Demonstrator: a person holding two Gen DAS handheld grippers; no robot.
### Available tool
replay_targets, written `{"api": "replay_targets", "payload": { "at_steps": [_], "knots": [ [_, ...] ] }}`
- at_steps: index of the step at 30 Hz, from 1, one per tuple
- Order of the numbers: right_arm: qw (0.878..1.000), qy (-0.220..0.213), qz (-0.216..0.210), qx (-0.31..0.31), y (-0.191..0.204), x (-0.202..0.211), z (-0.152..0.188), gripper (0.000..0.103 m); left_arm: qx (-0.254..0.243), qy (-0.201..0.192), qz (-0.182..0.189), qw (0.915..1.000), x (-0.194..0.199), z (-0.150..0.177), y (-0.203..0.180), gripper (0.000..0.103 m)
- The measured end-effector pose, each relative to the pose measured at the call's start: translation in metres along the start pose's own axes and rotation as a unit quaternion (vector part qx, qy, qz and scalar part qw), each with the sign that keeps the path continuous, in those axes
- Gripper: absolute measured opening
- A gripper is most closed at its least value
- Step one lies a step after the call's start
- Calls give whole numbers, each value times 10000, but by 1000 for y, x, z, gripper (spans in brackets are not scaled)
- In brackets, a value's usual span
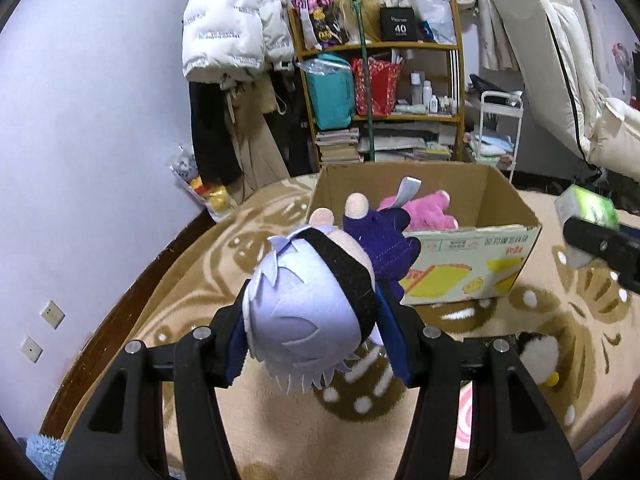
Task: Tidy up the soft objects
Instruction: 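Lift the doll with the left tool while the right tool lifts the green tissue pack toward the box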
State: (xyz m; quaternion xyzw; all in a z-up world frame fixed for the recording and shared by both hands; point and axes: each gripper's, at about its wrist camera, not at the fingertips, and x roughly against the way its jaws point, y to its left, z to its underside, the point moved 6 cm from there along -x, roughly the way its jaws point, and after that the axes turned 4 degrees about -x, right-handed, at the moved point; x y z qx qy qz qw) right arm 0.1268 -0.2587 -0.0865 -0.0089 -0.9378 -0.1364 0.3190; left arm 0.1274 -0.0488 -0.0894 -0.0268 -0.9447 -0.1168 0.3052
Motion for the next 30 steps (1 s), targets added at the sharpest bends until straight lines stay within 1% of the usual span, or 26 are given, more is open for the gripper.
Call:
{"api": "replay_targets", "payload": {
  "at_steps": [1,5,10,14,17,19,22,25,30],
  "knots": [
    [9999,-148,1,54,2,5,-4,82,13,-16,8,10000,0,-1,1,56],
    [9986,-491,-37,189,7,15,-14,82,60,-124,-70,9999,0,-7,3,56],
    [9955,-837,-58,441,18,19,-24,82,73,-434,-66,9990,-1,-22,5,56],
    [9952,-829,-175,500,22,14,-31,82,-68,-601,-103,9981,-8,-31,2,56],
    [9937,-854,-65,717,27,10,-36,82,-221,-771,-171,9966,-11,-41,-5,56],
    [9934,-889,-68,719,28,8,-39,82,-269,-839,-147,9960,-12,-46,-10,56],
    [9932,-950,-42,674,26,4,-46,82,-255,-852,-36,9960,-16,-54,-14,56],
    [9921,-1041,28,696,24,-1,-51,82,-322,-932,-179,9950,-21,-62,-15,56],
    [9882,-1317,236,750,23,-7,-59,82,-224,-980,-211,9947,-29,-74,-13,56]
  ]
}}
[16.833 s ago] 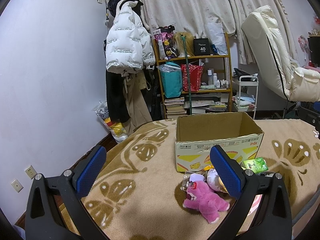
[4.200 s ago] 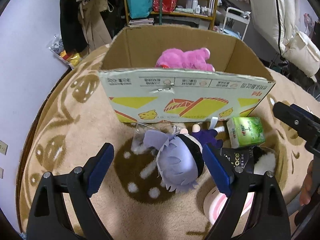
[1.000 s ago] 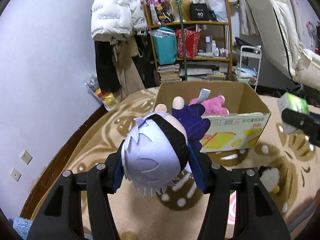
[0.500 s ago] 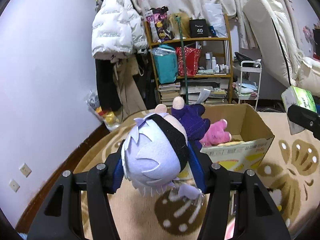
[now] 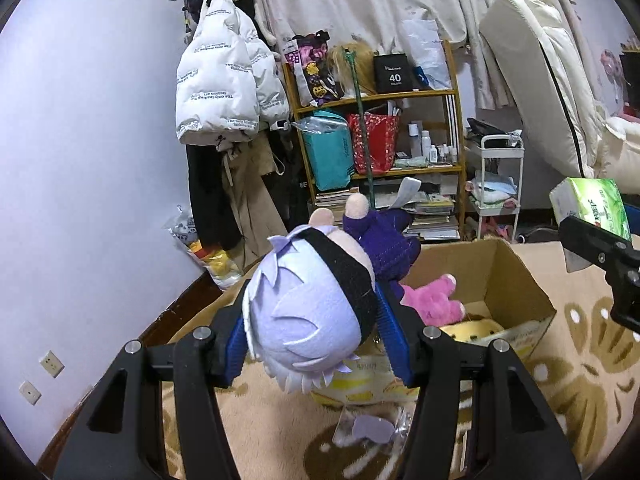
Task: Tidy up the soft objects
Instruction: 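Lift the doll with the left tool while the right tool lifts the green tissue pack toward the box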
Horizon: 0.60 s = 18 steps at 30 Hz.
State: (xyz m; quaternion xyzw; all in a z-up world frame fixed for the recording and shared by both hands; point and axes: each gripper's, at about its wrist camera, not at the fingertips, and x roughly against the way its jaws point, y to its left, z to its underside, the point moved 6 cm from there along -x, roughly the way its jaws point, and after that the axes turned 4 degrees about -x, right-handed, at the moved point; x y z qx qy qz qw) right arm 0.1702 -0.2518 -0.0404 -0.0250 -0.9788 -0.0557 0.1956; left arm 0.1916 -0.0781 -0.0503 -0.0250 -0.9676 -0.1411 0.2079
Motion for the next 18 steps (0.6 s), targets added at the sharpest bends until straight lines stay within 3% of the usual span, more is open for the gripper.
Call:
{"api": "replay_targets", "payload": {
  "at_steps": [9,18],
  "knots": [
    [9997,-80,148,163,-3,-16,2,82,80,-115,-76,9999,-16,-5,0,56],
    [9997,59,144,208,-5,-35,8,82,12,36,-50,10000,-38,1,-4,56]
  ]
}}
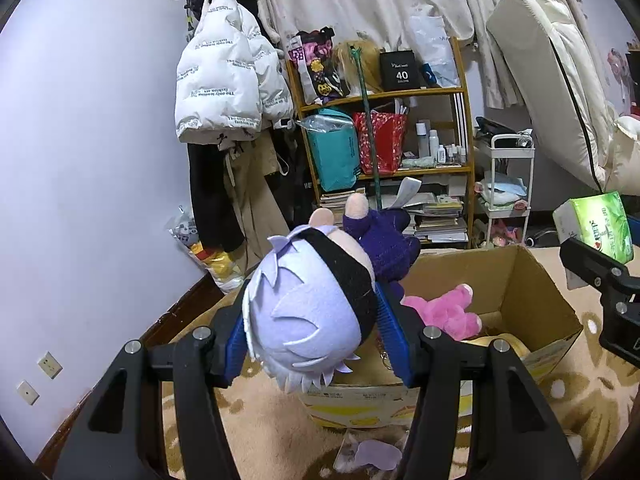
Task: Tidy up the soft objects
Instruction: 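Lift the doll with the left tool while the right tool lifts the green tissue pack toward the box, then lower the doll into the box with the left tool while the right tool drops the green tissue pack in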
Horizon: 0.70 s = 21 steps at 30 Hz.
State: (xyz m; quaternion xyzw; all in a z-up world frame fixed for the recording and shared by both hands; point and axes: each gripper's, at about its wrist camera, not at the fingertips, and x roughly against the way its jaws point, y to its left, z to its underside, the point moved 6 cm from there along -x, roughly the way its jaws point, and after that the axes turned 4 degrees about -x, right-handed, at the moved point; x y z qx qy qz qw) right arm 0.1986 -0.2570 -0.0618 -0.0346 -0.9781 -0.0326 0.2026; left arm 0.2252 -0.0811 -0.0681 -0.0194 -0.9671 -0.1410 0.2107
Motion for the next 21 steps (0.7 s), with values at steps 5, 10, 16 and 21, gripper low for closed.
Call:
{"api": "replay_targets", "payload": {
  "at_steps": [5,10,16,21],
  "knots": [
    [9998,110,-168,76,6,-10,10,82,-80,68,94,9999,-10,4,-4,56],
    [9993,217,-202,211,13,-17,17,82,-68,207,142,9997,-22,10,-4,57],
    [9982,408,-444,74,16,-25,23,82,41,377,248,9990,-32,17,-4,58],
    [9978,442,-489,65,16,-25,26,82,87,414,279,9987,-33,21,-3,59]
  ]
}}
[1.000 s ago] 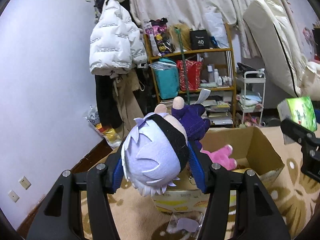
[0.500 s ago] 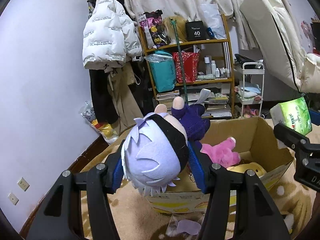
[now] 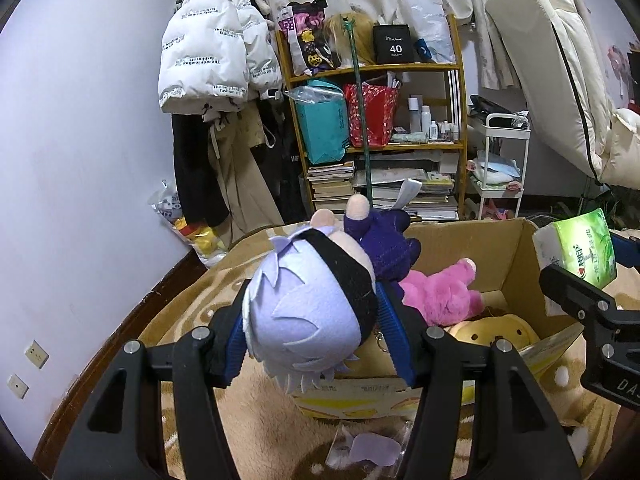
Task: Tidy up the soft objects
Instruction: 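Lower the doll into the box with the left tool while the right tool drops the green tissue pack in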
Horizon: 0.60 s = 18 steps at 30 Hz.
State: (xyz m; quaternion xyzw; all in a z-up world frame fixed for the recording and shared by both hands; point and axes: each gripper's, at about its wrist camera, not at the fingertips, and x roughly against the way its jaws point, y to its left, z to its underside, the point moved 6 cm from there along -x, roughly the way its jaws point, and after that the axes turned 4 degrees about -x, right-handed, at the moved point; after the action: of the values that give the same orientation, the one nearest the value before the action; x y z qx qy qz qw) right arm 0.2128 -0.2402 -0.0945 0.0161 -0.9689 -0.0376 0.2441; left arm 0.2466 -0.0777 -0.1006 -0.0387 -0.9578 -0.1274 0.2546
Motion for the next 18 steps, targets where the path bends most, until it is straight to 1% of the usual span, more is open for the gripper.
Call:
{"api": "replay_targets", "payload": {
  "at_steps": [5,7,8,9,11,16,17,18],
  "knots": [
    [10000,-62,-29,35,2,2,0,83,-71,11,-11,10000,-1,0,-2,59],
    [10000,-39,-40,26,2,1,1,83,-132,-10,-26,9999,0,0,-5,66],
    [10000,-25,-50,17,1,0,1,83,-147,-32,-32,9999,1,0,-6,73],
    [10000,-11,-57,6,1,0,1,83,-164,-90,-39,9998,2,0,-7,75],
    [10000,14,-77,-6,2,-1,2,83,-207,-132,-48,9997,4,0,-8,75],
    [9999,26,-101,-18,2,-1,1,84,-282,-42,-78,9996,1,2,-10,77],
    [10000,16,-87,-15,2,-1,1,85,-265,-10,-77,9996,0,3,-9,78],
    [10000,22,-90,-12,2,-1,1,93,-226,48,-92,9997,-2,4,-7,80]
  ]
}}
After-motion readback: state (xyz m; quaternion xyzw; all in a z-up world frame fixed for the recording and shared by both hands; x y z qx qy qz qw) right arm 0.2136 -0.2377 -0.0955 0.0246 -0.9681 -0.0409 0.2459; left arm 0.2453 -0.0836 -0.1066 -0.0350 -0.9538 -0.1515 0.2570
